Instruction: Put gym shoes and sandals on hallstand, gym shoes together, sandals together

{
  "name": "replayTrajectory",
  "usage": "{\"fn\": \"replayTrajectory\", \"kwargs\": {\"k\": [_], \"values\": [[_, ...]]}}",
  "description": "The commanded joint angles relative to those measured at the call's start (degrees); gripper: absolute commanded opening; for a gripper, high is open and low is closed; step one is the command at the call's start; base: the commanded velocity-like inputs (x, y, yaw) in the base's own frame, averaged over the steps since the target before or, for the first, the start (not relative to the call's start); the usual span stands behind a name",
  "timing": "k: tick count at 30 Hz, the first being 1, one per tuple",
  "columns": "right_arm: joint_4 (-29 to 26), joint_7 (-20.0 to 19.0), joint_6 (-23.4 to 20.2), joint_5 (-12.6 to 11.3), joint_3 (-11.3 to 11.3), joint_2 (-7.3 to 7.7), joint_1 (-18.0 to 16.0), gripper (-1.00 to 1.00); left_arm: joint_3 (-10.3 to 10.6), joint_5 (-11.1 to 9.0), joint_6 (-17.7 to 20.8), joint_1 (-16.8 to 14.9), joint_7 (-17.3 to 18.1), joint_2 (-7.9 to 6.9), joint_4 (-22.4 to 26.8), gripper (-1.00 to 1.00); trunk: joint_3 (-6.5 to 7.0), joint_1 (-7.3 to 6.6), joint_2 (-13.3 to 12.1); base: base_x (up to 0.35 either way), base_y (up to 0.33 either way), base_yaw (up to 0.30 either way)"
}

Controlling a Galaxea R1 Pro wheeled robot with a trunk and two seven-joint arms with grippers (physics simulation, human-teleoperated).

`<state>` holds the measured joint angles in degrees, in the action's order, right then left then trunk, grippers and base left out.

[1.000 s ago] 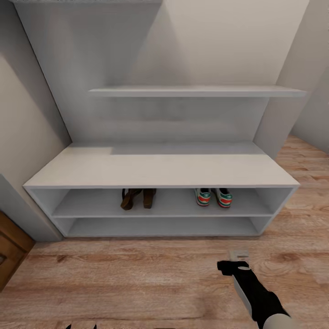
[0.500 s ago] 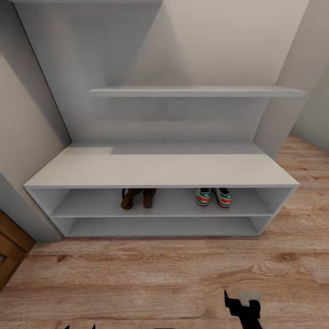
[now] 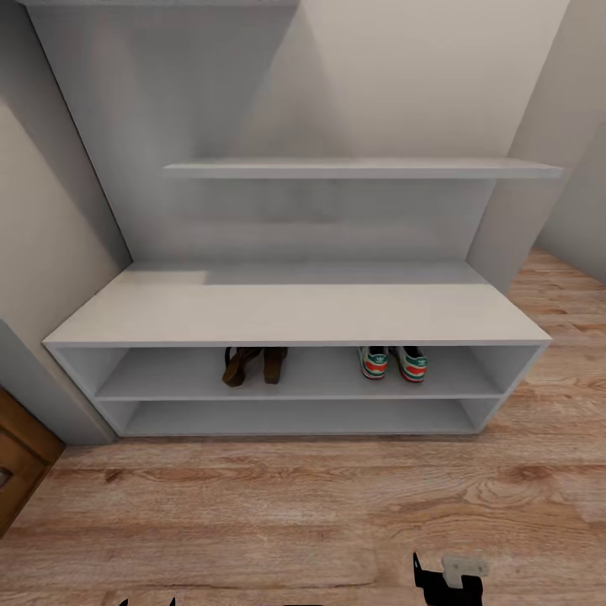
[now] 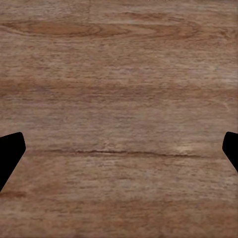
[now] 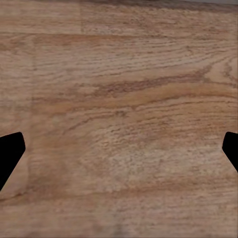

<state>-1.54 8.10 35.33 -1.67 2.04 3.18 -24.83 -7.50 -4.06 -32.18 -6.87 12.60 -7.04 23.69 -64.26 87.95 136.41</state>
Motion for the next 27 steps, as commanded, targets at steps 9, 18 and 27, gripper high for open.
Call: {"fn": "replayTrajectory", "kwargs": {"k": [9,18,27], "values": [[0.1,0.2,0.1,-0.2,0.2,-0.11,0.5,1.0,-0.2,-0.4,0.0,0.0,0.6,0.12,0.0,1.0,-0.04,-0.01,0.0,0.0,0.0,0.0],[0.1,0.2,0.1,-0.2,0.2,-0.11,1.0,1.0,-0.1,-0.1,-0.1,0.0,0.5,0.31,-0.1,1.0,-0.04,-0.01,0.0,0.0,0.0,0.0],[0.1,0.2,0.1,-0.2,0.2,-0.11,1.3,1.0,-0.1,0.1,0.0,0.0,0.4,0.37,-0.1,1.0,-0.04,-0.01,0.0,0.0,0.0,0.0]]}}
